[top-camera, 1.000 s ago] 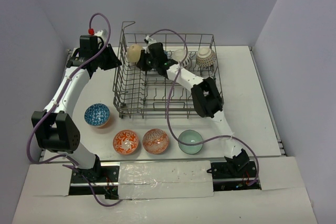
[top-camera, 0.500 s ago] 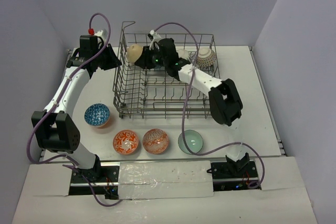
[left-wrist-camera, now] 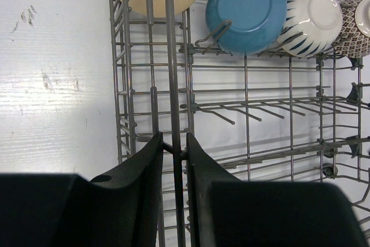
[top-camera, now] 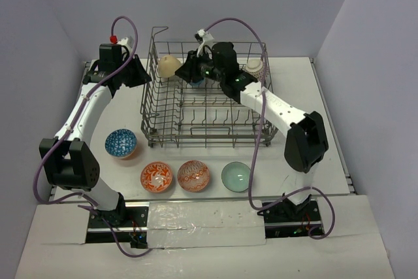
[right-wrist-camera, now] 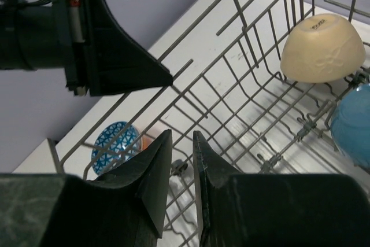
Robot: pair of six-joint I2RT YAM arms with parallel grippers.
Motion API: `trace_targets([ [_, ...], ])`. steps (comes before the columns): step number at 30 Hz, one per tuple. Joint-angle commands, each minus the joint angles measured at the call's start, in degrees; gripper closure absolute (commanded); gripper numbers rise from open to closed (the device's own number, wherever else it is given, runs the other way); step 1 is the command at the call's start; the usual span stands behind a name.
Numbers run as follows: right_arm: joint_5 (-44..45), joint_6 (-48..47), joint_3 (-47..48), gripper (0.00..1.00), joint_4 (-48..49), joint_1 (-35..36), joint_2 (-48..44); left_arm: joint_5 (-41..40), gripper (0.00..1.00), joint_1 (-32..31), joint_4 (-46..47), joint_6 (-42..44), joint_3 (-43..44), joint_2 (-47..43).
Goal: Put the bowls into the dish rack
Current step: Pick up the bowl from the bowl.
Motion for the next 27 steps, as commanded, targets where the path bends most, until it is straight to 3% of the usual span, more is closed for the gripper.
trace_targets([
  [1, 0.22, -2.43, -2.08, 0.71, -1.33, 0.44, -6.38, -0.81, 1.00, -0.26, -0.34, -0.48, 0.74, -0.07],
  [3, -0.13, -3.57, -2.70, 0.71, -3.61, 0.79, -8.85, -1.51, 1.00, -0.44, -0.52, -0.57, 0.92, -0.42],
  [7, -1.36, -8.13, -5.59, 0.71, -7.22, 2.37, -13.50, -4.23, 0.79, -0.44, -0.87, -0.39, 1.18, -1.22],
  [10, -1.10, -10.43, -8.14, 0.71, -9.50, 3.60, -16.93, -4.77, 0.73, -0.35, -0.87, -0.21, 1.18, -1.66],
  [27, -1.10, -15.53, -21.51, 0.65, -12.85, 7.56, -29.24, -3.63, 0.64, 1.05, 2.20, -1.27, 0.04, -7.89],
])
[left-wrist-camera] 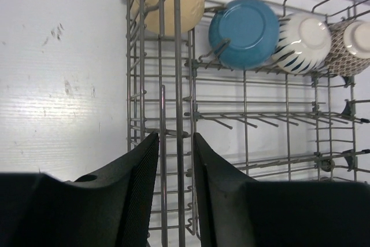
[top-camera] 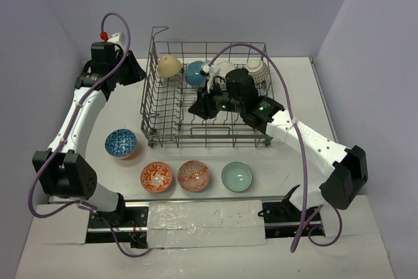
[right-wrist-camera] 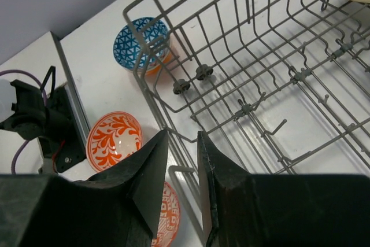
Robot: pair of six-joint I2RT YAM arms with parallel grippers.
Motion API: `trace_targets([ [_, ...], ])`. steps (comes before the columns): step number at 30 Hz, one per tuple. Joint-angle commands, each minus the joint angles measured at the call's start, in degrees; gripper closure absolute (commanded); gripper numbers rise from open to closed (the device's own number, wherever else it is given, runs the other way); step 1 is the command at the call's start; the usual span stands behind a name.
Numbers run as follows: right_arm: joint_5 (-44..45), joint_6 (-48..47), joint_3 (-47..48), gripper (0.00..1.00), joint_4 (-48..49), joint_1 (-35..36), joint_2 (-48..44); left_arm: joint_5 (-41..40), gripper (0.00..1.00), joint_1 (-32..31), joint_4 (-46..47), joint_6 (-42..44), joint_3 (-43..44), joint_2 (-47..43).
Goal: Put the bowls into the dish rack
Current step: Pick up the bowl from the bowl.
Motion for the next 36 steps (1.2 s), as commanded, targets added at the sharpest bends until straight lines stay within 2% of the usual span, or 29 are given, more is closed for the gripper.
trace_targets([
  [1, 1.22, -1.98, -0.42, 0.65, 0.66, 1.54, -4.35, -0.09, 0.64, 0.97, 3.03, -0.92, -0.04, -4.07],
  [7, 1.92, -2.59, -0.95, 0.64, -0.13, 3.92, -6.90, 0.44, 0.64, 2.46, 4.35, -1.71, -0.75, -6.09],
  [12, 4.38, -5.14, 1.25, 0.64, -4.34, 9.79, -6.21, 0.62, 0.64, 3.87, 5.67, -2.76, -1.36, -8.11],
  [17, 3.42, -7.33, 3.71, 0.63, -7.07, 14.20, -3.74, -4.64, 0.64, 5.71, 6.99, -4.35, -2.68, -12.42],
  [23, 3.60, -10.06, 8.71, 0.62, -10.94, 18.24, 2.76, -10.89, 0.64, 9.84, 7.60, -5.75, -3.38, -16.55],
  [27, 4.56, -12.17, 14.25, 0.60, -14.97, 21.23, 10.30, -15.72, 0.64, 10.99, 8.05, -6.28, -3.91, -18.75],
  [36, 3.07, -15.33, 35.15, 0.58, -23.94, 24.57, 28.24, -28.98, 0.63, 12.39, 11.56, -5.75, -7.60, -26.30],
])
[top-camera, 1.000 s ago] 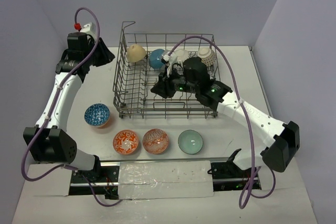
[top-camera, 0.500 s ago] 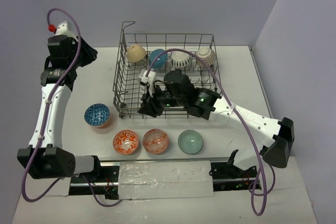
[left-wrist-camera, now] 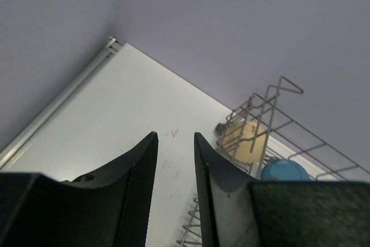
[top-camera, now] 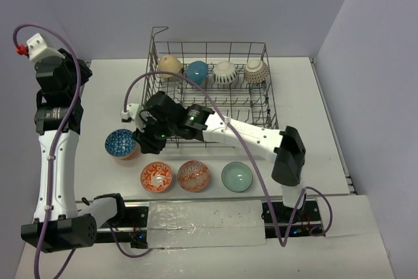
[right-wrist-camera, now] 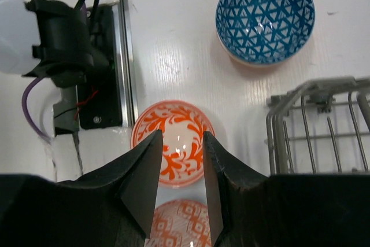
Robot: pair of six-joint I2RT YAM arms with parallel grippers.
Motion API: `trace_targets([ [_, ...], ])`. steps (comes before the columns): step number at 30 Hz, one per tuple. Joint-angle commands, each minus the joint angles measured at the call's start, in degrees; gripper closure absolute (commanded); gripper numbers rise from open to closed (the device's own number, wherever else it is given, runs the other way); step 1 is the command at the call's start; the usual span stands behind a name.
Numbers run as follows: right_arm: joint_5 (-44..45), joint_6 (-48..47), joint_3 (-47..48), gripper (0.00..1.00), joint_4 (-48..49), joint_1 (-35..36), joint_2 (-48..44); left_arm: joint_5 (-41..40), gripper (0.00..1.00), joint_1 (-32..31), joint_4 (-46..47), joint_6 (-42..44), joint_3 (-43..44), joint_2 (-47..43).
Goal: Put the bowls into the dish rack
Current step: Pick up the bowl from the bowl.
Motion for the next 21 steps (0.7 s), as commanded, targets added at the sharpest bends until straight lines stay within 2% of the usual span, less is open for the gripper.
trace_targets([
  [1, -0.71, -2.68, 8.48, 0.58, -5.00, 1.34, 4.05, -7.53, 0.63, 0.63, 4.61, 0.08, -1.37, -4.10],
  [9, -2.47, -4.70, 20.79, 0.57, -10.45, 2.40, 14.52, -10.18, 0.61, 1.52, 6.72, -0.53, -3.31, -6.22],
  [15, -5.54, -5.23, 21.95, 0.56, -10.20, 3.10, 18.91, -9.74, 0.60, 2.04, 7.60, -0.44, -4.28, -6.13],
  [21, -7.21, -5.32, 25.89, 0.56, -10.72, 4.33, 23.75, -6.05, 0.60, 3.36, 7.25, -1.58, -4.10, -5.08],
])
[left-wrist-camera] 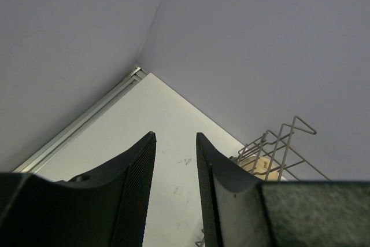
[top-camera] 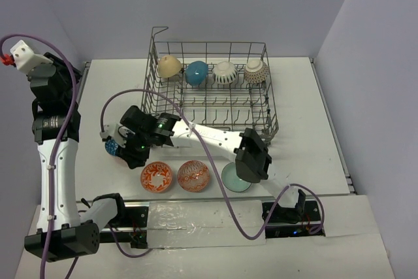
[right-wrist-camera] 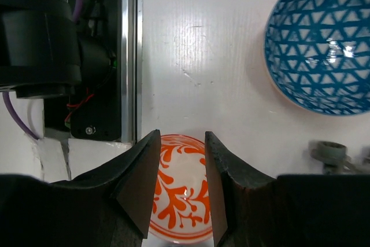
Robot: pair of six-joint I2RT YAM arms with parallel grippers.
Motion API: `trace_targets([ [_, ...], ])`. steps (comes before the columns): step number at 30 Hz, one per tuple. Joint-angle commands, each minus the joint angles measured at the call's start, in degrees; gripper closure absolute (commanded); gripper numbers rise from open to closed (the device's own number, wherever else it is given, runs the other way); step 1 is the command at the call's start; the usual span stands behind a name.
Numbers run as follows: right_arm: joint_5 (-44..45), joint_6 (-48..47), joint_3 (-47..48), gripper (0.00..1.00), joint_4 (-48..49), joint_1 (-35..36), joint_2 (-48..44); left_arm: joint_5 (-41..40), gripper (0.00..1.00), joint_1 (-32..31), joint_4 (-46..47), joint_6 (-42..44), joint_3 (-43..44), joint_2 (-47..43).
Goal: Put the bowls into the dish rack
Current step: Pick up the bowl from the bowl.
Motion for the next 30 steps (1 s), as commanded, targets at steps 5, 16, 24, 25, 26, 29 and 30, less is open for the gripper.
trace_targets([
  [5, -0.96, -1.54, 5.73, 0.54, -0.12, 1.91, 3.10, 5.66, 0.61, 2.91, 2.49, -2.90, -0.19, 0.85],
  [16, 5.28, -2.86, 6.00, 0.52, 3.49, 2.26, 5.12, 9.00, 0.61, 5.37, 2.57, -3.70, -0.37, 1.99],
  [24, 12.13, -3.92, 6.44, 0.50, 7.18, 2.44, 7.84, 12.08, 0.62, 7.48, 2.84, -4.67, -0.45, 2.78],
  [25, 12.23, -4.09, 7.05, 0.50, 7.18, 2.44, 8.11, 12.17, 0.62, 7.83, 2.84, -4.93, -0.54, 3.05],
  [26, 12.57, -4.09, 7.23, 0.50, 7.36, 2.44, 8.29, 12.43, 0.62, 8.01, 2.84, -5.02, -0.54, 3.14],
  [29, 13.02, -4.09, 7.23, 0.49, 8.23, 2.44, 8.73, 13.22, 0.62, 8.62, 2.66, -5.46, -0.46, 3.57],
  [30, 13.02, -4.09, 7.23, 0.49, 8.41, 2.44, 8.82, 13.49, 0.63, 8.63, 2.84, -5.46, -0.54, 3.58],
])
